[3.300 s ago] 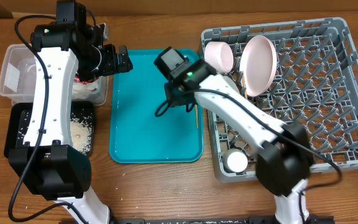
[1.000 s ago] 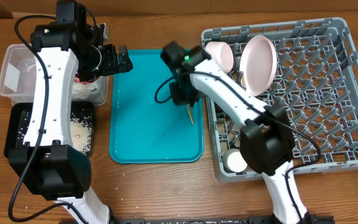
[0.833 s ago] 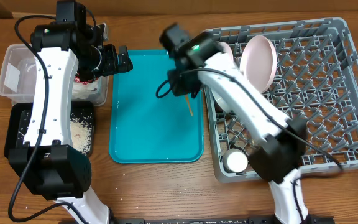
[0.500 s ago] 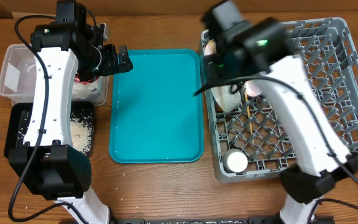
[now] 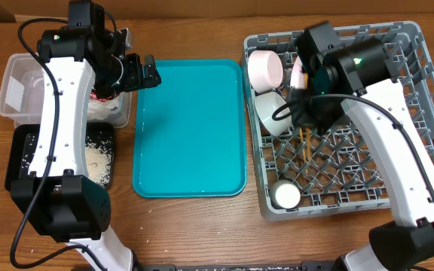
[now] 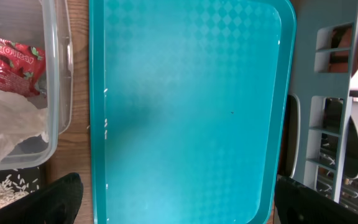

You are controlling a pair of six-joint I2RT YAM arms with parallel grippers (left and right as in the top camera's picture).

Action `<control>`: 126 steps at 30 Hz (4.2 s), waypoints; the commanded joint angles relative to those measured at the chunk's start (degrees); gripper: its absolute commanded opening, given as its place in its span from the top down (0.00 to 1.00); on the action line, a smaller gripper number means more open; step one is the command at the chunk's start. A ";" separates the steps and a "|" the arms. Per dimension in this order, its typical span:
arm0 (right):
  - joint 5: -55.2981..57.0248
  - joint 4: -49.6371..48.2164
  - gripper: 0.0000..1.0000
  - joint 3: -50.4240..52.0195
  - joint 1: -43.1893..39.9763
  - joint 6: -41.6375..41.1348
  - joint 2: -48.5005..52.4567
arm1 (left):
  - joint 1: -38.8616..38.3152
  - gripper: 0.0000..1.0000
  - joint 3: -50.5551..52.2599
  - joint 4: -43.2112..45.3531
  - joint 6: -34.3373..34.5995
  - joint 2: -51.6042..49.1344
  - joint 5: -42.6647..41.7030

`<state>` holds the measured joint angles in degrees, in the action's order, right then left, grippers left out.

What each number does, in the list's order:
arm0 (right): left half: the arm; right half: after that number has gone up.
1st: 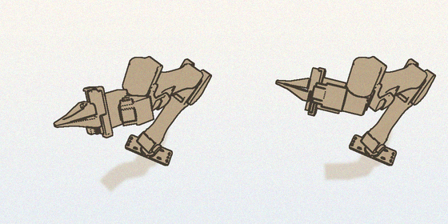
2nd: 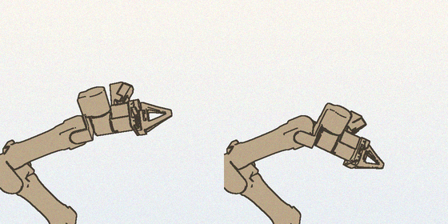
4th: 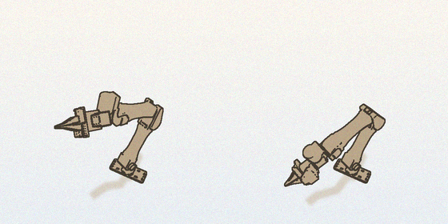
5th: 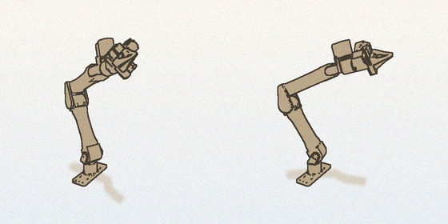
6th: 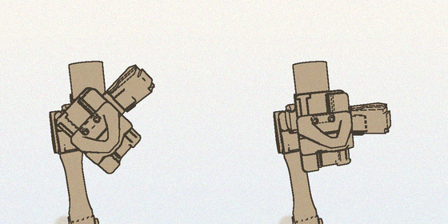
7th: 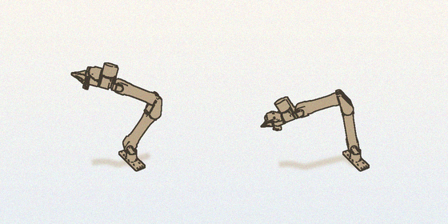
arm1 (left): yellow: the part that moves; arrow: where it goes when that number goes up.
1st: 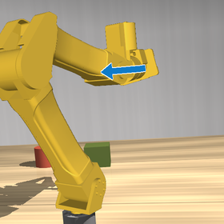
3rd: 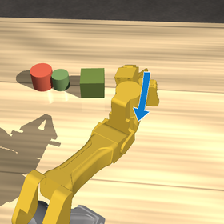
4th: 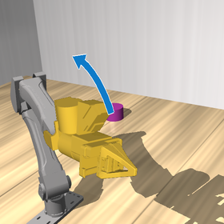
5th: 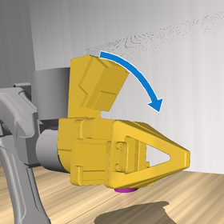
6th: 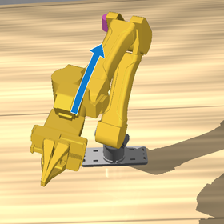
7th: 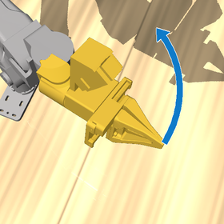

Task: Sort waste into correct bins and load items into the dishwasher

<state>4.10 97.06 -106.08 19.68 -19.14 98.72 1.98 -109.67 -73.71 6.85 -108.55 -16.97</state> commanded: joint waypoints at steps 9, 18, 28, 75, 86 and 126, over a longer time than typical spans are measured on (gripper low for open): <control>2.75 -6.86 0.91 16.68 -3.34 -0.55 -0.98 | -0.07 0.00 -0.83 0.09 -0.66 0.33 -0.44; 3.63 -6.97 0.56 16.79 -3.37 -0.39 -0.98 | -0.07 0.00 -0.83 0.07 -0.66 0.33 -0.44; 3.58 -4.68 0.56 11.06 -2.23 -0.66 -5.79 | -0.09 0.00 -0.83 0.22 -0.66 0.33 -0.44; -17.66 -68.17 0.00 63.69 -15.76 25.57 -69.96 | -0.09 0.00 -0.83 0.24 -0.66 0.33 -0.44; -22.43 -93.90 0.00 93.53 -16.22 24.94 -85.85 | -0.11 0.00 -0.83 0.24 -0.66 0.33 -0.44; -21.77 -93.79 0.00 105.61 -16.24 24.98 -98.55 | -0.13 0.00 -0.83 0.24 -0.66 0.33 -0.44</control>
<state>-17.78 3.66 -1.06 3.75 6.02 0.73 1.98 -109.67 -73.67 6.85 -108.55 -16.99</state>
